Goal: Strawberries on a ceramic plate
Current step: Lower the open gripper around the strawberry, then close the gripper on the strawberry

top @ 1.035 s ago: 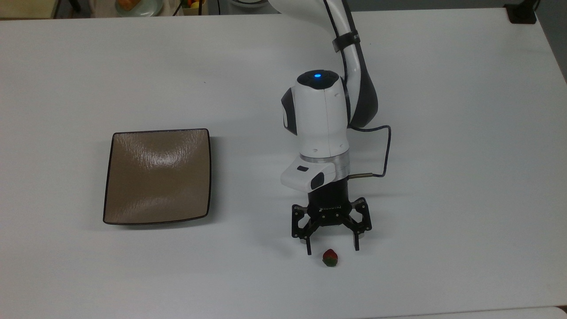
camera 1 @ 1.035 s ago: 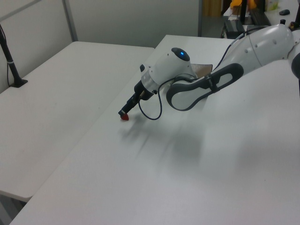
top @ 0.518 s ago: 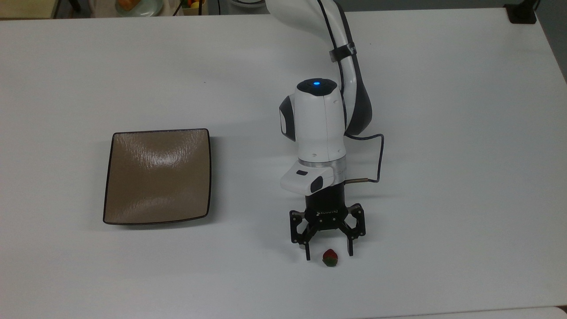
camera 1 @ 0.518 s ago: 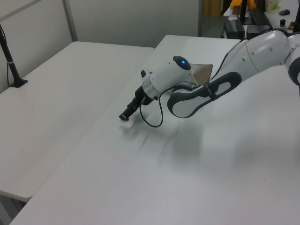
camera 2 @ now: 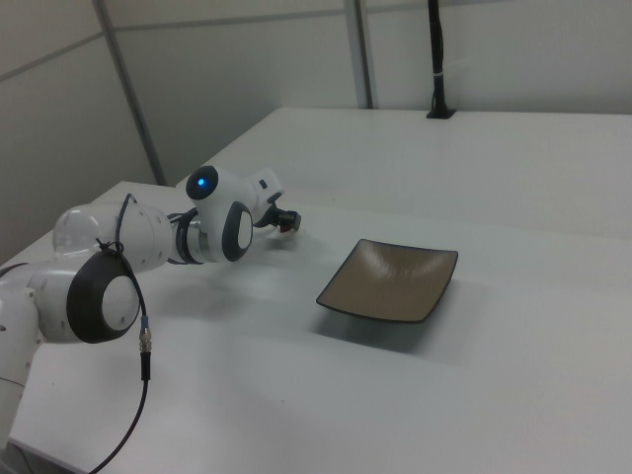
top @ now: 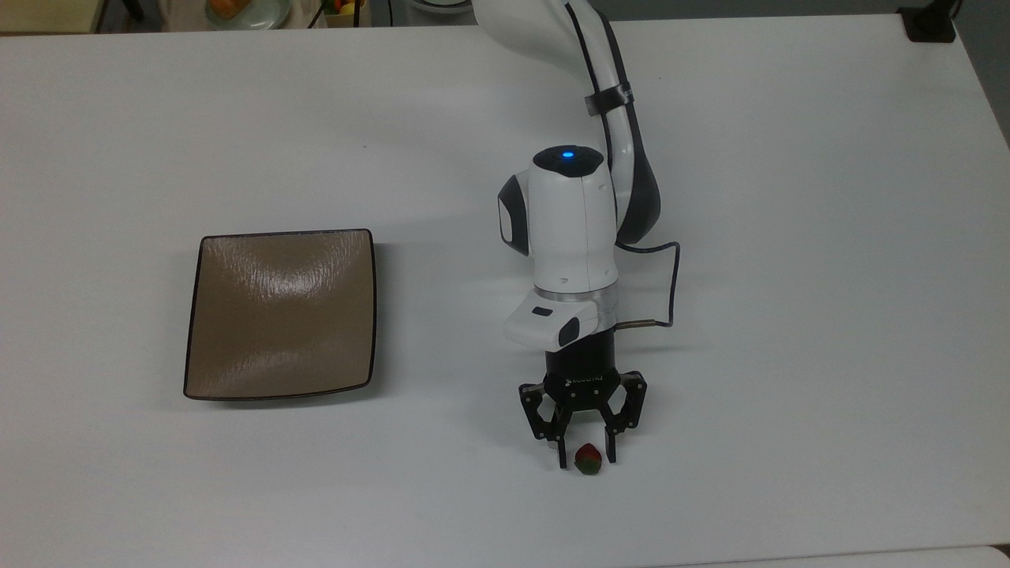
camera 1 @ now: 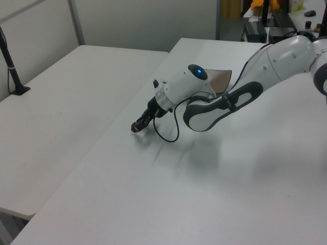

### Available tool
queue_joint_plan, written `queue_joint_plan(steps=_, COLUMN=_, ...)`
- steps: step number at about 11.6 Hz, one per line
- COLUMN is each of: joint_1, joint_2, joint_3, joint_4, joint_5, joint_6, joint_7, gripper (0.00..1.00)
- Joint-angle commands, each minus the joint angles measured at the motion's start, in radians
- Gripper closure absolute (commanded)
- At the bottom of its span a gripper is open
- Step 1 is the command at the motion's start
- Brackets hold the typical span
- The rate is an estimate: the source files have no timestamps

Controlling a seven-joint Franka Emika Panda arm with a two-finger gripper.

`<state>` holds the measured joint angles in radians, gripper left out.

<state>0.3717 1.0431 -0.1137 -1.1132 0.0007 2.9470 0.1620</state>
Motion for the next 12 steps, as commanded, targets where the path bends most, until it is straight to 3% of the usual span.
queue_joint_plan(steps=1, joint_1=0.015, joint_2=0.018, joint_3=-0.024, joint_4=0.021, joint_5=-0.024, joint_6=0.033, joint_7=0.011, gripper=0.79)
queue_joint_plan(steps=2, joint_1=0.013, joint_2=0.017, joint_3=-0.024, joint_4=0.021, joint_5=-0.024, joint_6=0.035, joint_7=0.011, gripper=0.88)
queue_joint_plan(steps=4, joint_1=0.013, joint_2=0.017, joint_3=-0.024, joint_4=0.019, joint_5=-0.024, joint_6=0.035, joint_7=0.011, gripper=0.95)
queue_joint_plan(steps=8, joint_1=0.012, joint_2=-0.020, joint_3=-0.018, joint_4=0.006, joint_5=-0.022, joint_6=0.030, joint_7=0.011, gripper=0.95)
queue_joint_plan(steps=12, joint_1=-0.005, joint_2=-0.190, joint_3=-0.011, joint_4=-0.100, joint_5=-0.022, joint_6=0.012, joint_7=0.007, gripper=0.95)
